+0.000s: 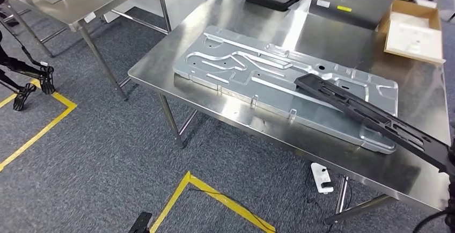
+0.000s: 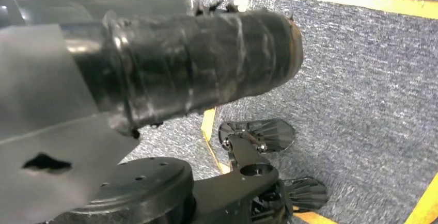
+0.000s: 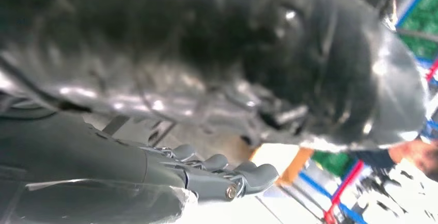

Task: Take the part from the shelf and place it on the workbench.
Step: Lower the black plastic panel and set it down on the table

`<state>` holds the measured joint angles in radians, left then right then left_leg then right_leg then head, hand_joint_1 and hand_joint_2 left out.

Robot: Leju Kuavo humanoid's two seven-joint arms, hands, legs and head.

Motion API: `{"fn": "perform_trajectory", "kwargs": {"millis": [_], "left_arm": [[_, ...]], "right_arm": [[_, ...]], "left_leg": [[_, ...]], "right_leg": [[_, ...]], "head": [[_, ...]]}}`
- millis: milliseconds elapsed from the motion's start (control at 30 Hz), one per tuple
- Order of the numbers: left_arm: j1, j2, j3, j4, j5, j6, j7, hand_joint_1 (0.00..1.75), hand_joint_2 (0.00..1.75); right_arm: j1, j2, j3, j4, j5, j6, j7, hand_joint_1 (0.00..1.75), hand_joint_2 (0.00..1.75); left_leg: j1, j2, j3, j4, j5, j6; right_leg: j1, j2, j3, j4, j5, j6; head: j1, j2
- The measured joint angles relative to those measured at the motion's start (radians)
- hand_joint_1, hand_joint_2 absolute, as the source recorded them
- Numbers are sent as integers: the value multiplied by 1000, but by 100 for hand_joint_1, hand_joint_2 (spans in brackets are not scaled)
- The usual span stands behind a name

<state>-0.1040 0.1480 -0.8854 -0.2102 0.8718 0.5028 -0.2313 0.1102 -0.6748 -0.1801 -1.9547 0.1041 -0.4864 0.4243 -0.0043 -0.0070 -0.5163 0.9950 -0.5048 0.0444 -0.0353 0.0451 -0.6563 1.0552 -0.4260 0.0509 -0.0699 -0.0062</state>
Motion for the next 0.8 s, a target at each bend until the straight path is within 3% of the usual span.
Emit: {"fn": "perform_trajectory", "kwargs": {"millis": [100, 133, 167, 200, 267, 333, 367, 433, 500, 600, 667, 700, 733, 800], "left_arm": [[1, -5, 0, 0, 4, -23, -1, 0, 0], [3, -6, 0, 0, 7, -34, -1, 0, 0], [4, -6, 0, 0, 11, -43, -1, 0, 0], [4, -8, 0, 0, 14, -51, -1, 0, 0], [3, -11, 0, 0, 18, -63, 0, 0, 0], [2, -12, 0, 0, 21, -68, -4, 0, 0], [2, -13, 0, 0, 22, -69, -8, 0, 0], [1, -14, 0, 0, 25, -69, -17, 0, 0], [0, -16, 0, 0, 26, -69, -21, 0, 0], [1, -19, 0, 0, 27, -67, -22, 0, 0], [5, -19, 0, 0, 30, -66, -22, 0, 0], [5, -19, 0, 0, 32, -66, -22, 0, 0], [5, -19, 0, 0, 35, -65, -21, 0, 0], [4, -19, 0, 0, 44, -60, -14, 0, 0]], "right_arm": [[1, 0, -11, 0, -14, 0, -5, 0, 0], [2, 1, -13, 0, -20, 0, -6, 0, 0], [3, 1, -15, 0, -27, 0, -6, 0, 0], [3, 2, -18, 0, -31, 0, -6, 0, 0], [1, 2, -23, -1, -38, 0, -6, 0, 0], [-1, 2, -26, -3, -50, 1, -11, 0, 0], [-2, 2, -27, -3, -62, 2, -18, 0, 0], [-2, 2, -32, 0, -95, 4, -40, 0, 0], [-2, 3, -38, 5, -127, 7, -61, 0, 0], [-3, 3, -43, 10, -159, 13, -82, 0, 0], [-2, 4, -44, 12, -173, 11, -91, 0, 0], [-2, 5, -44, 13, -179, 8, -94, 0, 0], [-1, 5, -45, 13, -186, 4, -96, 0, 0], [-2, 5, -49, 13, -198, -1, -101, 0, 0]], "left_leg": [[-1, 26, -12, -7, 18, 16], [-3, 35, -18, -5, 20, 17], [-4, 44, -24, -2, 22, 18], [-6, 52, -29, 3, 22, 17], [-7, 67, -38, 16, 19, 12], [-12, 79, -44, 32, 12, 2], [-15, 85, -45, 36, 10, -2], [-17, 95, -45, 37, 8, -10], [-14, 74, -54, 59, -12, -24], [-4, 24, -121, 215, -99, -43], [0, 18, -159, 301, -122, -46], [1, 18, -156, 294, -105, -46], [1, 17, -135, 250, -73, -43], [-1, 10, -73, 116, -12, -32]], "right_leg": [[3, -31, -68, 168, -109, 3], [3, -34, -84, 220, -132, 5], [4, -35, -84, 241, -136, 6], [5, -38, -64, 222, -124, 6], [8, -62, 16, 100, -80, 3], [15, -85, 69, 6, -60, -10], [19, -89, 72, -7, -61, -18], [18, -71, 69, -7, -56, -33], [12, -60, 69, -11, -49, -45], [8, -46, 63, -12, -41, -56], [8, -35, 60, -11, -40, -57], [8, -31, 60, -10, -39, -57], [8, -27, 61, -10, -39, -56], [9, -21, 61, -9, -38, -53]], "head": [[6, 0], [7, 0], [8, 0], [7, 0], [8, 0], [8, 0], [7, 0], [7, 0], [6, 0], [4, 0], [4, 0], [3, 0], [3, 0], [4, 0]]}}
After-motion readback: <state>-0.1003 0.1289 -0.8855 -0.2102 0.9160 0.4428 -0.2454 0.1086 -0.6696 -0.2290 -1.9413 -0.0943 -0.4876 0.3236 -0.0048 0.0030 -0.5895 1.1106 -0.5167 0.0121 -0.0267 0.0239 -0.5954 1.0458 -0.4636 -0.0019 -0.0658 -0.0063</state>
